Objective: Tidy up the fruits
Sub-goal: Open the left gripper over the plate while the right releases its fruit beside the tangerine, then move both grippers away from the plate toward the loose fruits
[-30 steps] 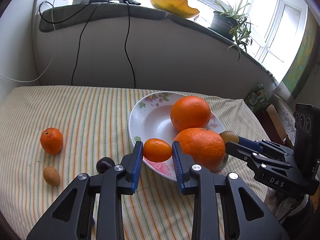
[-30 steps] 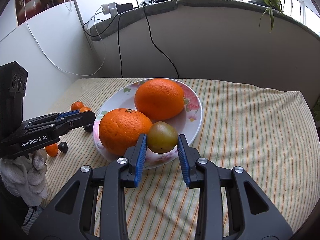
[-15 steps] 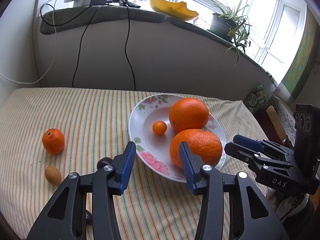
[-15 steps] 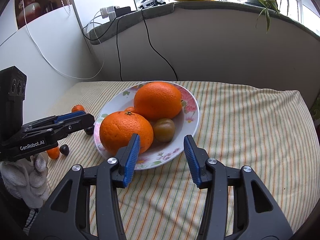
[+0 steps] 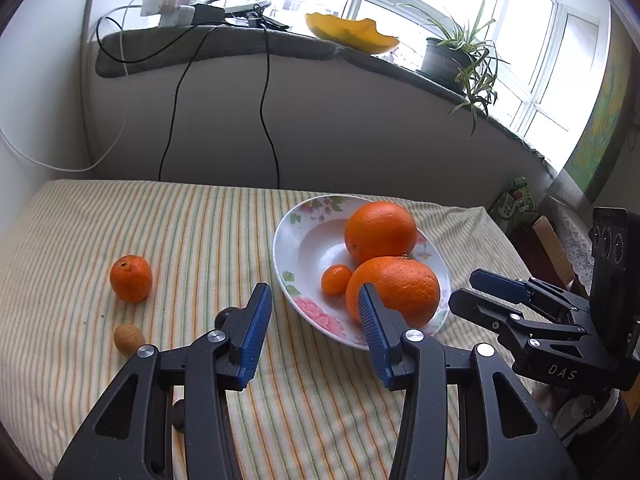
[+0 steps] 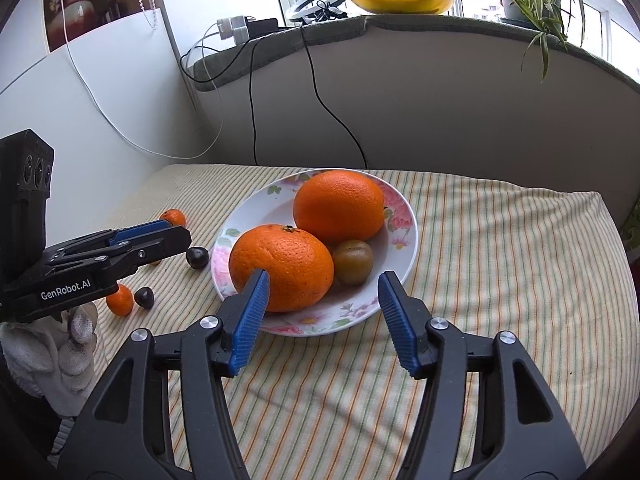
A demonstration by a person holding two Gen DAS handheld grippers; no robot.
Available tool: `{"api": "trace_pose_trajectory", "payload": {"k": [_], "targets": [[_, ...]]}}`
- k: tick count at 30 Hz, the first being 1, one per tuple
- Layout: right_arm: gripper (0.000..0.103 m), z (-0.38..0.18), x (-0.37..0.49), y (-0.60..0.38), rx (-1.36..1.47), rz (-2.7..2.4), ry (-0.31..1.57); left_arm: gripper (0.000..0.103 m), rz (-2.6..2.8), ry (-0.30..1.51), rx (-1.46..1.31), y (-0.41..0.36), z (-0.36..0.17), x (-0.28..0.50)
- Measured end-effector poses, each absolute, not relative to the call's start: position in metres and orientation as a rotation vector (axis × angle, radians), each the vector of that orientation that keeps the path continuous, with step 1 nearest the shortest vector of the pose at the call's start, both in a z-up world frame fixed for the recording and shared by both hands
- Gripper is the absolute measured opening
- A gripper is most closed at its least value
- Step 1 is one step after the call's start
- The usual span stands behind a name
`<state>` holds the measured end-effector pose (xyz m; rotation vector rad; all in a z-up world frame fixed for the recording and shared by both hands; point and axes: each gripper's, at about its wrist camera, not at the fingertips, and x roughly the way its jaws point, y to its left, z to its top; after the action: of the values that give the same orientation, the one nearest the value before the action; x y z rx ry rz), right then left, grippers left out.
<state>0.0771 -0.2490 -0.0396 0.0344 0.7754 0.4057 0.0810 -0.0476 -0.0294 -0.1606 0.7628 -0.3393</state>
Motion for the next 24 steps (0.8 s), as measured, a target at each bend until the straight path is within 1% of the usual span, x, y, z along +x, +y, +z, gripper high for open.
{"api": "trace_pose_trajectory", "payload": {"k": [12,24], "targets": [[0.06,-0.033,0.063,-0.224,0.008,0.471,0.763,0.044,-0.304,0.75,-0.175,-0.028,-0.027,0.061],[0.06,-0.04,0.05,-0.189,-0.025,0.578,0.785,0.044,-0.201,0.772,-0.224,0.018,-0.036,0.033]]}}
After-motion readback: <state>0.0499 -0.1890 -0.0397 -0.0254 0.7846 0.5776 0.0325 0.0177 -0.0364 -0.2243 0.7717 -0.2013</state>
